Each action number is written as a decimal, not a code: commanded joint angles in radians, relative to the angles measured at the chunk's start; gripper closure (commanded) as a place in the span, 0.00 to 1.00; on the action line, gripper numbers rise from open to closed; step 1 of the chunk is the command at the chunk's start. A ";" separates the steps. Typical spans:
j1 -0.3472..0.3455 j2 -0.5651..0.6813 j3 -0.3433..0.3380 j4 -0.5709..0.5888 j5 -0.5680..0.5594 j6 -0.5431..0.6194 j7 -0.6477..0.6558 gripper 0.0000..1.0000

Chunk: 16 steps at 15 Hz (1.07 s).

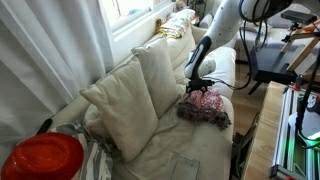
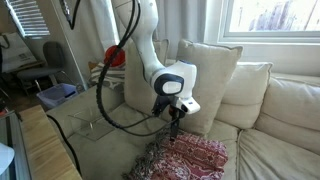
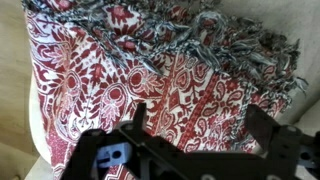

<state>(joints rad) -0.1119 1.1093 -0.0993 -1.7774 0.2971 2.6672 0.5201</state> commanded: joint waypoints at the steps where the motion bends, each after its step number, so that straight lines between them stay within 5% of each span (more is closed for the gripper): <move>1: -0.037 0.137 0.023 0.145 0.056 0.069 -0.024 0.00; 7: -0.023 0.263 0.011 0.271 0.072 0.208 -0.003 0.00; 8: -0.017 0.283 0.006 0.290 0.072 0.193 0.005 0.25; 9: -0.013 0.300 0.003 0.305 0.070 0.190 0.008 0.26; 16: 0.059 0.338 -0.119 0.361 0.046 0.161 0.092 0.78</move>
<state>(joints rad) -0.0929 1.4084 -0.1416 -1.4663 0.3431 2.8426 0.5605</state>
